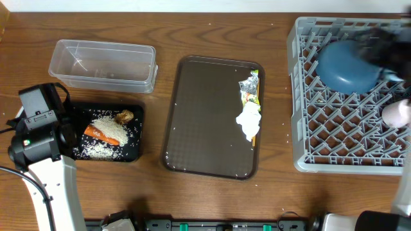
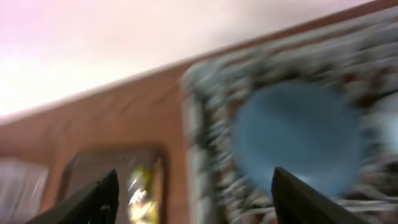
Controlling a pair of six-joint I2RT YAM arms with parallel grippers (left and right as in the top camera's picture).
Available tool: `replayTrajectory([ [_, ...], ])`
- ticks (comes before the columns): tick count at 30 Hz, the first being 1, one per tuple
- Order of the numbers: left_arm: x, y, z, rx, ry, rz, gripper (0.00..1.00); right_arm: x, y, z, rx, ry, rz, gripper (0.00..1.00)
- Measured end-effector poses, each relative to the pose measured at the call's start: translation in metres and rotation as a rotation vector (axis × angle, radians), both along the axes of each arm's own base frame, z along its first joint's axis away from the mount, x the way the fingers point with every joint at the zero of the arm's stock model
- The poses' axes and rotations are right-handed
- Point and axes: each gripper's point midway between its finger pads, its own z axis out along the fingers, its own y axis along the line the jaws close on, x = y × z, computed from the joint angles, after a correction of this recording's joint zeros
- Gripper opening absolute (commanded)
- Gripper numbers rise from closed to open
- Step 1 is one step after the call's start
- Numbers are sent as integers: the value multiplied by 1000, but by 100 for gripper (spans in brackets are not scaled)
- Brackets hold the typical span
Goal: Sort waste into correct bins and load items into the dishwasher rack
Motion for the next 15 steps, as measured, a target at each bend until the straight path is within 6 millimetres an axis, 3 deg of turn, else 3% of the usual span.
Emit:
replayTrajectory([
  [2,0,0,0,0,0,0,98,3,33,-13,-4,44,63,99],
  [5,0,0,0,0,0,0,98,10,76,-33,-53,91,141,99],
  [8,0,0,0,0,0,0,98,19,101,-49,-102,110,175,99],
  [11,0,0,0,0,0,0,98,27,103,-59,-130,118,152,99],
  [15,0,0,0,0,0,0,98,33,76,-61,-135,130,41,99],
])
